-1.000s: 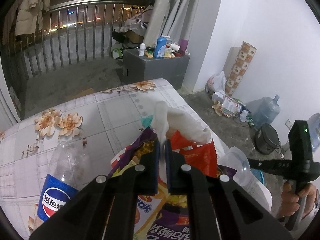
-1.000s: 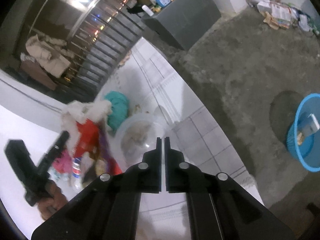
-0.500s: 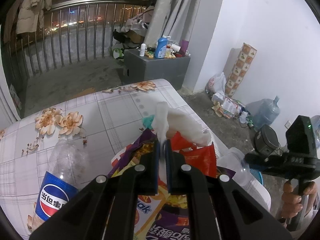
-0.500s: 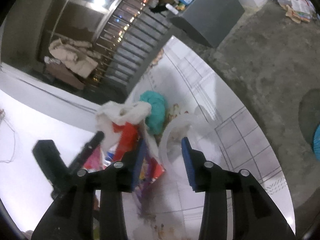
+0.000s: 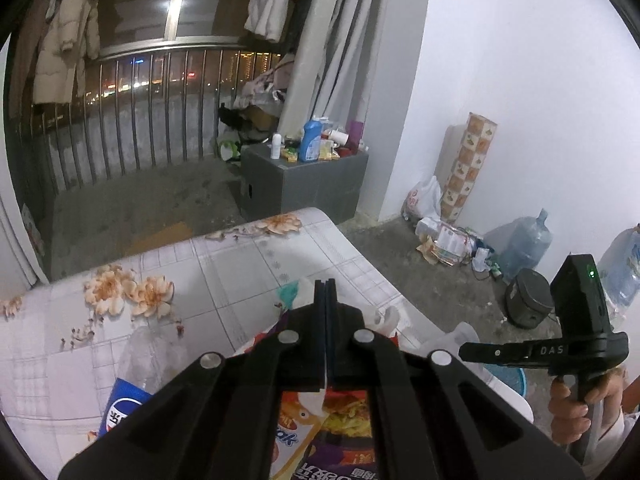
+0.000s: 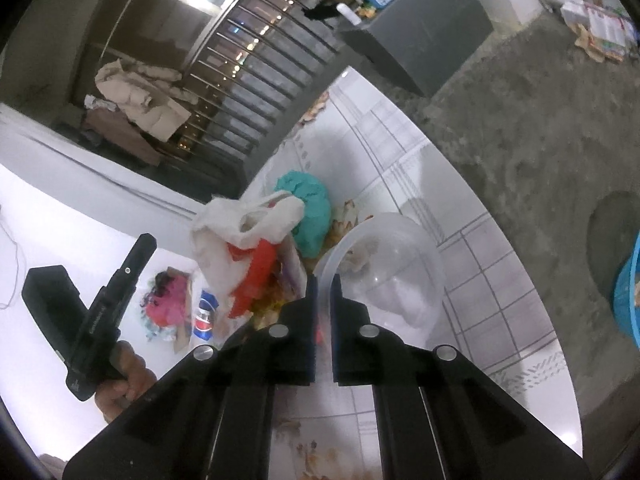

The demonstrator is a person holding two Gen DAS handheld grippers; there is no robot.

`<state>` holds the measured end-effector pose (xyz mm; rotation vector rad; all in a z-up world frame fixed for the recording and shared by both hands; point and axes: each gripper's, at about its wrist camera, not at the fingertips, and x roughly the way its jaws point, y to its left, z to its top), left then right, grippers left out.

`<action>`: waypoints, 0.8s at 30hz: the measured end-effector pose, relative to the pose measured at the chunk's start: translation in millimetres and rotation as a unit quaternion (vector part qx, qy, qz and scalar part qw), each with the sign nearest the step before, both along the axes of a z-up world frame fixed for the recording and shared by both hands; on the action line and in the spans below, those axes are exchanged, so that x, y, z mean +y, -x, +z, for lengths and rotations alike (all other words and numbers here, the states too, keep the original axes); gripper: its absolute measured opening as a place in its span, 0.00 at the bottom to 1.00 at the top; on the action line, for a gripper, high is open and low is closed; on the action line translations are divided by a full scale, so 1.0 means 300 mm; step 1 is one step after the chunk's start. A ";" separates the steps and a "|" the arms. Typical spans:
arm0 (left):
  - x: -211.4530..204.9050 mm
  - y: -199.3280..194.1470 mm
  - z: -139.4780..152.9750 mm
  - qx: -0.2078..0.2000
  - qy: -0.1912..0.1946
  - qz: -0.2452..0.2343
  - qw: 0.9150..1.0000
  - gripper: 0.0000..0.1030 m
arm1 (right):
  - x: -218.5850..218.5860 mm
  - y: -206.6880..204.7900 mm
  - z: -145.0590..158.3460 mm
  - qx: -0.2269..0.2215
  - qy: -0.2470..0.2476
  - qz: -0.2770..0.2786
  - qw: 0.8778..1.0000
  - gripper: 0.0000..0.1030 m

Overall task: Collect trash
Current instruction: 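Grasp the white tissue with the left tool while the right tool grasps the clear bowl rim, then carry the tissue and clear bowl over the blue wastebasket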

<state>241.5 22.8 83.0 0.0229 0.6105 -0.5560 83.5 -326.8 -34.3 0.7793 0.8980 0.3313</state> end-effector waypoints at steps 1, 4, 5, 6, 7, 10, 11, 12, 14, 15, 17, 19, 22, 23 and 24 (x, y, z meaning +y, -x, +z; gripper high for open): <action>-0.001 0.001 -0.001 0.004 -0.001 -0.004 1.000 0.00 | -0.002 0.001 0.000 -0.001 0.000 -0.001 1.000 0.04; 0.012 0.003 -0.011 0.018 0.002 0.000 1.000 0.01 | -0.009 0.017 0.003 -0.003 -0.001 -0.008 1.000 0.04; 0.017 0.004 -0.020 0.028 0.004 -0.002 1.000 0.05 | -0.009 0.020 0.004 -0.003 0.000 -0.009 1.000 0.04; 0.018 0.001 -0.028 0.037 0.003 -0.003 0.999 0.16 | -0.011 0.017 0.003 -0.003 -0.001 -0.011 1.000 0.04; 0.018 -0.001 -0.039 0.045 0.001 -0.003 0.999 0.23 | -0.015 0.020 0.004 -0.004 -0.002 -0.012 1.000 0.04; 0.001 -0.022 -0.097 0.085 -0.013 -0.007 0.996 0.37 | -0.024 0.026 0.014 -0.008 -0.001 -0.015 1.000 0.04; -0.003 -0.032 -0.117 0.095 -0.018 -0.004 0.995 0.37 | -0.026 0.027 0.017 -0.009 -0.002 -0.016 1.000 0.04; -0.005 -0.039 -0.134 0.102 -0.024 0.000 0.995 0.37 | -0.025 0.027 0.019 -0.011 -0.002 -0.016 1.000 0.04; -0.011 -0.059 -0.171 0.112 -0.035 0.006 0.993 0.33 | -0.024 0.031 0.024 -0.013 -0.002 -0.017 1.000 0.04; -0.018 -0.063 -0.184 0.111 -0.045 0.007 0.993 0.17 | -0.024 0.036 0.024 -0.014 -0.002 -0.017 1.000 0.04; -0.026 -0.065 -0.184 0.104 -0.060 0.006 0.993 0.03 | -0.025 0.043 0.030 -0.016 -0.001 -0.018 1.000 0.04; -0.020 -0.056 -0.152 0.082 -0.055 0.006 0.995 0.02 | -0.031 0.049 0.034 -0.019 0.000 -0.020 1.000 0.04; -0.002 -0.016 -0.046 0.024 -0.042 0.015 0.999 0.02 | -0.044 0.056 0.035 -0.022 -0.002 -0.026 0.999 0.04; 0.003 -0.009 -0.018 0.012 -0.037 0.016 0.999 0.02 | -0.048 0.057 0.034 -0.023 -0.004 -0.027 0.999 0.04; 0.010 0.003 0.013 -0.001 -0.032 0.018 0.999 0.02 | -0.049 0.059 0.033 -0.024 -0.005 -0.028 0.999 0.04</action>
